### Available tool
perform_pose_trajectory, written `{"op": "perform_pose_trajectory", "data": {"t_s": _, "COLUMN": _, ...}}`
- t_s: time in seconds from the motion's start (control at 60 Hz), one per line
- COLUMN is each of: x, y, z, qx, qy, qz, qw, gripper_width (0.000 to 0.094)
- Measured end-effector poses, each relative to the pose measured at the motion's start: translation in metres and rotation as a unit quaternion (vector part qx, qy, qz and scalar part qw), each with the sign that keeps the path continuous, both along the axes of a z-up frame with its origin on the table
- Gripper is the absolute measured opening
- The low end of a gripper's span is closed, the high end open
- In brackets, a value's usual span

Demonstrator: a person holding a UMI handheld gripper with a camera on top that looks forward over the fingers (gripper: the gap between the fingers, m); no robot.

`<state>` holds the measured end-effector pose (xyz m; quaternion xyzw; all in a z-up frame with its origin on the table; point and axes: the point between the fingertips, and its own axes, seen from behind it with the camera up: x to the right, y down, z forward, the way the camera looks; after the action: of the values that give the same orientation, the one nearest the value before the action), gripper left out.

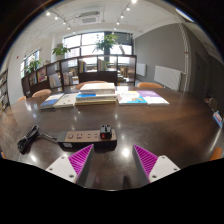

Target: Unplug charger

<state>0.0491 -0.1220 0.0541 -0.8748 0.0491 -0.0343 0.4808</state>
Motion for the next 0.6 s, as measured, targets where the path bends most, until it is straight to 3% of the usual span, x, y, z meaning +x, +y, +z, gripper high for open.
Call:
{"op": "perform_pose_trajectory", "data": {"t_s": 0.1, "x": -0.005, "y": 0.053, "z": -0.009, "qx": 0.005, "qy": 0.002, "qz": 0.023, "qw": 1.0, "gripper_width": 0.0733}}
{"op": "perform_pose_trajectory", "data": {"t_s": 0.25, "x": -0.011, "y": 0.098, "z": -0.025, "qx": -0.001, "qy": -0.001, "qz": 0.047, "qw": 0.999, "gripper_width": 0.0588}}
{"op": "perform_pose_trajectory", "data": {"t_s": 0.317, "x": -0.015, "y": 0.106, "z": -0.035, "qx": -0.007, "qy": -0.001, "qz": 0.056, "qw": 0.998, "gripper_width": 0.0479}}
{"op": "perform_pose_trajectory", "data": {"t_s": 0.4, "x": -0.011, "y": 0.107, "z": -0.031, "qx": 0.009, "qy": 0.008, "qz": 0.047, "qw": 0.999, "gripper_width": 0.0251}}
{"op": "perform_pose_trajectory", "data": {"t_s": 0.5, "x": -0.013, "y": 0.106, "z": -0.03, "qx": 0.026, "qy": 0.018, "qz": 0.05, "qw": 0.998, "gripper_width": 0.0206}}
{"op": "perform_pose_trajectory", "data": {"t_s": 0.6, "x": -0.014, "y": 0.108, "z": -0.032, "qx": 0.014, "qy": 0.016, "qz": 0.059, "qw": 0.998, "gripper_width": 0.0148}}
